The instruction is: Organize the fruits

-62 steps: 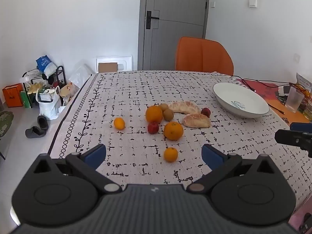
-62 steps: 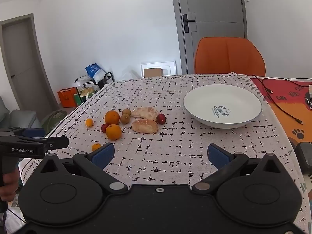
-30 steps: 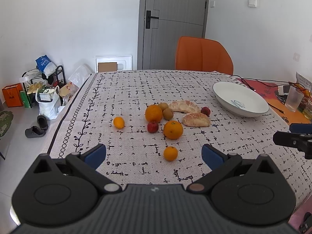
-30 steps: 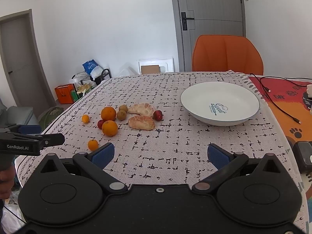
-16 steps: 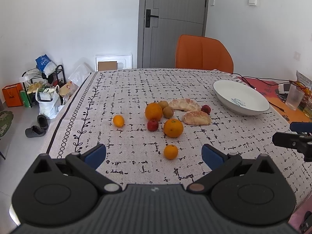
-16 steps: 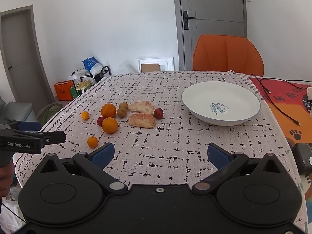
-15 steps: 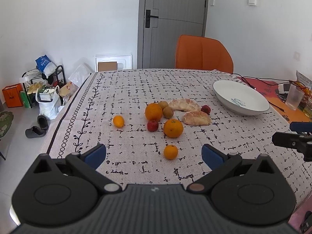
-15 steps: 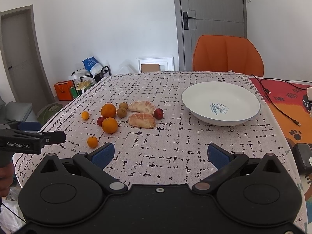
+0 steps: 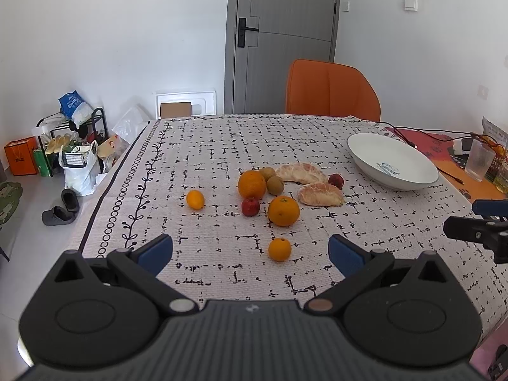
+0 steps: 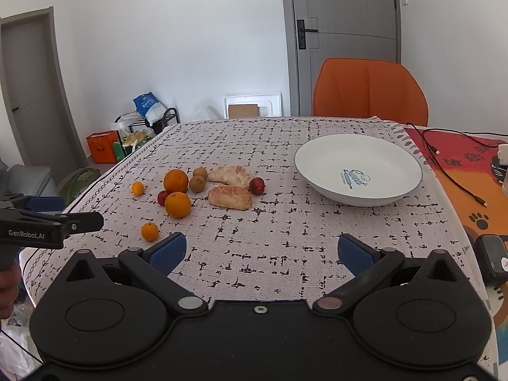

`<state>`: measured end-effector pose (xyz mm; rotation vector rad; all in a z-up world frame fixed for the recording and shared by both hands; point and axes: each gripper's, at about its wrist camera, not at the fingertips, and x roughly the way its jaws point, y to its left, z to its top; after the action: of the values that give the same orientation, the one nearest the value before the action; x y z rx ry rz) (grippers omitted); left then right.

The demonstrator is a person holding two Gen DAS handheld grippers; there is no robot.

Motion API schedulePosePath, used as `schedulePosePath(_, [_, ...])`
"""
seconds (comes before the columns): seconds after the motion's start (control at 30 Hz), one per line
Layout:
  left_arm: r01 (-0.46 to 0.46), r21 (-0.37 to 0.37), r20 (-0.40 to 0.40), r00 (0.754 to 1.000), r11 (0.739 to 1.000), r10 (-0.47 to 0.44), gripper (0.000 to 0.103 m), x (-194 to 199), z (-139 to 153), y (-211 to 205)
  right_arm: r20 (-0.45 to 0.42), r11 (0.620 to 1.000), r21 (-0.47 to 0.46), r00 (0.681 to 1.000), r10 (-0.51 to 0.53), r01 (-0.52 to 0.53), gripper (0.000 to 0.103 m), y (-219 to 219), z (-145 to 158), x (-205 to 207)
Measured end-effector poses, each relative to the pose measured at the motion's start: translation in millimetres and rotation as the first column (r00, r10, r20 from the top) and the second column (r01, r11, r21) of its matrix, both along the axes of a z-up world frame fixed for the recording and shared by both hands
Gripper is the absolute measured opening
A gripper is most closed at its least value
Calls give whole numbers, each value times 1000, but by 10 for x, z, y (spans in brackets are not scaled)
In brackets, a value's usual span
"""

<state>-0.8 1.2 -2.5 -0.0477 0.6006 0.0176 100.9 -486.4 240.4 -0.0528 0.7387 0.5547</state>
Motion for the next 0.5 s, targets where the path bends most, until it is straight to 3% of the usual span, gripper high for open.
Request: schedulePosePath(0.5, [2, 0, 0, 1000, 1000, -2, 103, -11, 2, 6, 1, 1000, -4, 1000, -4, 4, 103, -7, -6, 12])
